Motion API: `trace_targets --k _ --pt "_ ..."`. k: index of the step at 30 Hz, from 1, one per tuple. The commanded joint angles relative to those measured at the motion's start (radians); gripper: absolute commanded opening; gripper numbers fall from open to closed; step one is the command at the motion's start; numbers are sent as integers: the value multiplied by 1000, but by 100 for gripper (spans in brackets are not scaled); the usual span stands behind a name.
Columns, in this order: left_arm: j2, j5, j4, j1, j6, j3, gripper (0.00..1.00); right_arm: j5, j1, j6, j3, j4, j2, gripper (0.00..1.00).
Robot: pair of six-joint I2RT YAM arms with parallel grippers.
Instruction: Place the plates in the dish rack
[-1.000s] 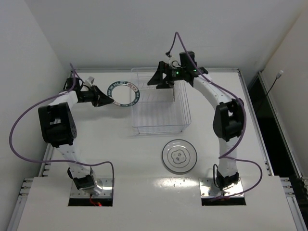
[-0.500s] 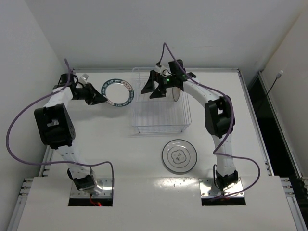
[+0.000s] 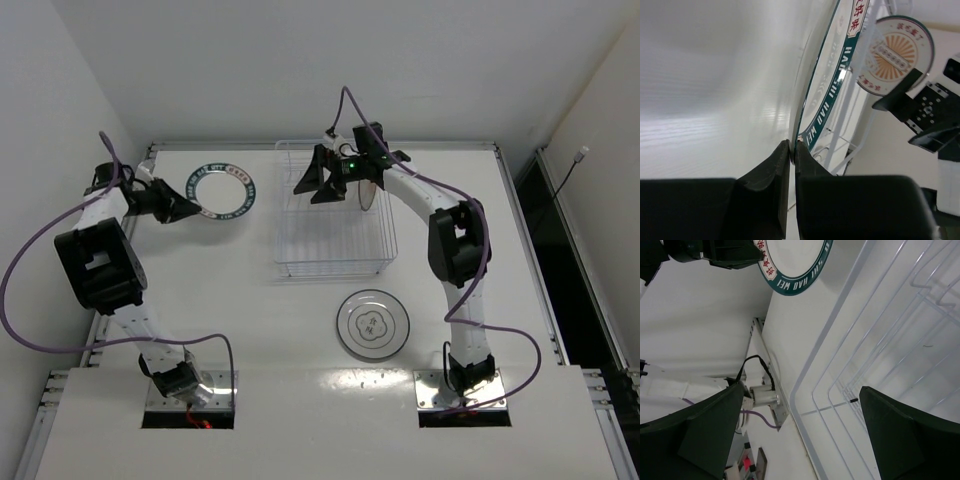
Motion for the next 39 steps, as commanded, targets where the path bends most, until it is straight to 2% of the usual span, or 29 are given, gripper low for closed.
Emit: trace_targets --k 1,3,11,18,26,29,30,31,32,33,35,36,38,39 --pt "-78 173 88 -12 -15 -12 0 -46 5 11 21 84 -56 100" --pt "-78 198 133 -44 -38 -36 0 -67 5 11 34 75 -33 100" --pt "-78 261 133 -62 -38 -16 0 -68 5 11 46 66 -24 100" --pt "-60 310 213 -206 -70 -16 0 -77 5 31 67 84 16 100" --pt "-41 359 286 -303 -115 -16 0 -86 23 118 86 162 57 100" --pt "-31 384 308 -326 -125 -16 0 -95 23 141 95 182 77 80" --pt "-21 384 308 -335 -125 -16 0 -104 23 141 95 191 77 49" --pt "-21 384 308 -335 -125 -16 0 -104 23 155 95 191 77 31" --pt "-21 384 308 -335 -125 -27 0 -104 23 155 95 191 77 20" --pt "-21 370 308 -335 -125 -27 5 -89 23 155 95 191 77 8" --pt "-12 361 308 -335 -125 -41 15 -49 12 145 95 167 51 0" --pt "-12 338 291 -335 -125 -41 33 -31 12 132 95 155 21 0" --pt "-1 338 277 -335 -115 -53 57 26 -12 123 107 130 -12 0" --pt "-1 309 253 -335 -103 -62 84 52 -12 108 123 113 -30 0"
